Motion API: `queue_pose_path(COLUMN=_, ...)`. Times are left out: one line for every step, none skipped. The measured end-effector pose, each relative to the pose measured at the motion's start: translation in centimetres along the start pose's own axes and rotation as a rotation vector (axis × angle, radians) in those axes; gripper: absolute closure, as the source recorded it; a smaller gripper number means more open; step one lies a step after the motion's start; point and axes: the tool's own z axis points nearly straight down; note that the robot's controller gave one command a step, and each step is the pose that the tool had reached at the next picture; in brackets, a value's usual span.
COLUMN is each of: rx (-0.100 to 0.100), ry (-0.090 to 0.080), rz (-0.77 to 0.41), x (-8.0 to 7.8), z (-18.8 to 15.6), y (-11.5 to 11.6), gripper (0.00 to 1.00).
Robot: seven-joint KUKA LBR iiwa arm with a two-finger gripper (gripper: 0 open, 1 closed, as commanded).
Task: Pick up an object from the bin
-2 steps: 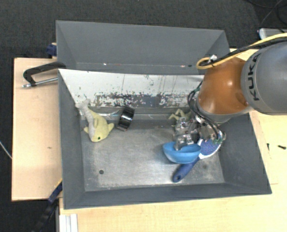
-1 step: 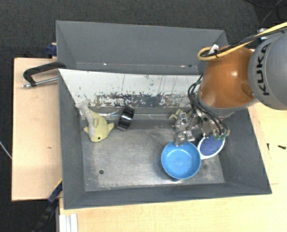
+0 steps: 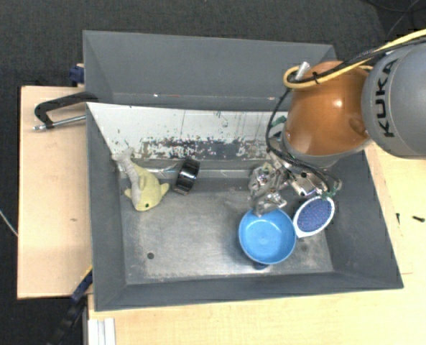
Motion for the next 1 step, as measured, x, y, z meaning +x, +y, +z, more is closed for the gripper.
queue_pose_path(rx=0.005, ry=-0.007, rz=-0.04, x=-0.85, z=-7.58, y=-0.96, gripper=1.0)
